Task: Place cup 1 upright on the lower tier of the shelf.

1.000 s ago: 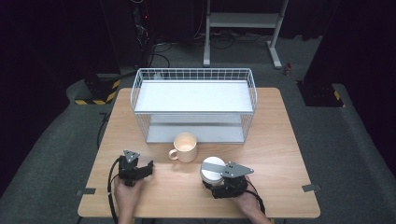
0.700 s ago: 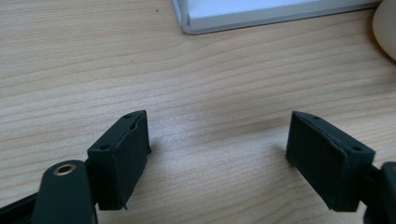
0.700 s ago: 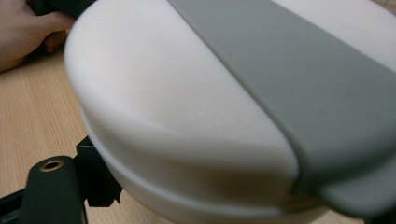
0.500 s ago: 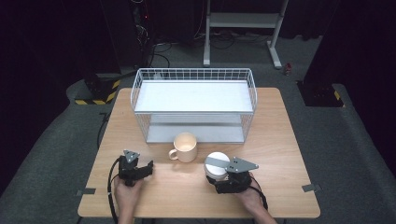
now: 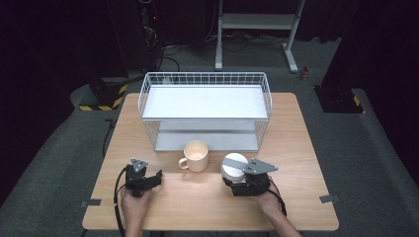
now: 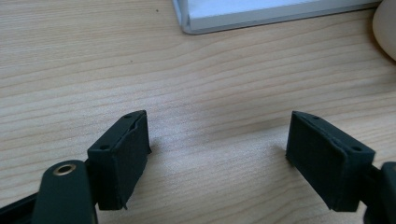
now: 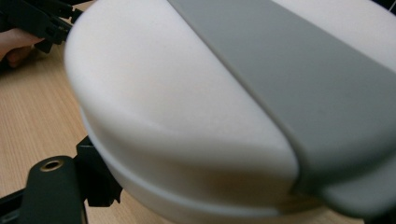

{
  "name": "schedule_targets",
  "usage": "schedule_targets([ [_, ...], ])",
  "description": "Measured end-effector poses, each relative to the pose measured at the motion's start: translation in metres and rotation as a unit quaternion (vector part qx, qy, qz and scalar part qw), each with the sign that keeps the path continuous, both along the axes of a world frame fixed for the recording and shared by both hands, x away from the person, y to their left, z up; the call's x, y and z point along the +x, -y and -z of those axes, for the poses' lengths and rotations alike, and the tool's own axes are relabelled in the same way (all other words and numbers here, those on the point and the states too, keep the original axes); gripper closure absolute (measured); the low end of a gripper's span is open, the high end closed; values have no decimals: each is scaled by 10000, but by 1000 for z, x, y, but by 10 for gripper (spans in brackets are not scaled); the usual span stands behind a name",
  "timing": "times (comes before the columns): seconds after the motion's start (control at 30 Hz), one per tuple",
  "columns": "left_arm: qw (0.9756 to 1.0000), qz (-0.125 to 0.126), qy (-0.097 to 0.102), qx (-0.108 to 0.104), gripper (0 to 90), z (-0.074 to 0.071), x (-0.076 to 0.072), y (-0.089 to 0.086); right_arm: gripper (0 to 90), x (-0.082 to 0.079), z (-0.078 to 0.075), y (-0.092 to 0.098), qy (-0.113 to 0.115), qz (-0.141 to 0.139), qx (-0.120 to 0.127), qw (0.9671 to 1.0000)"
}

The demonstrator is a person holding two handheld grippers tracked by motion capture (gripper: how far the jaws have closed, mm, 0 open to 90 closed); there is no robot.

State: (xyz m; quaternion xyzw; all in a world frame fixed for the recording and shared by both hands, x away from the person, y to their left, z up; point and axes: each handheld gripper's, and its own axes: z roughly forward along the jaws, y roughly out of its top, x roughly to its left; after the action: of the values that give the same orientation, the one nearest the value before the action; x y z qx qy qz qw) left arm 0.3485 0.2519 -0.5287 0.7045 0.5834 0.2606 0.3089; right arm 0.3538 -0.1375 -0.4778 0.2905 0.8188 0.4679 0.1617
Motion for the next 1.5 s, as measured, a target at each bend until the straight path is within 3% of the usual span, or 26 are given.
schedule_targets([
  [0.27, 10000, 0, 0, -1, 216, 0, 0, 0, 184, 11, -2, 5, -95, 157, -2, 9998],
  [0.73, 10000, -1, 0, -2, 215, 0, 0, 0, 185, 39, -10, 2, -2, 479, 11, 9989],
  [1.07, 10000, 0, 0, -2, 216, 0, 0, 0, 185, 64, -14, -4, -30, 829, -41, 9965],
  [1.5, 10000, 2, -1, -2, 215, 0, 0, 0, 185, 86, -4, -10, -20, 1338, -145, 9909],
])
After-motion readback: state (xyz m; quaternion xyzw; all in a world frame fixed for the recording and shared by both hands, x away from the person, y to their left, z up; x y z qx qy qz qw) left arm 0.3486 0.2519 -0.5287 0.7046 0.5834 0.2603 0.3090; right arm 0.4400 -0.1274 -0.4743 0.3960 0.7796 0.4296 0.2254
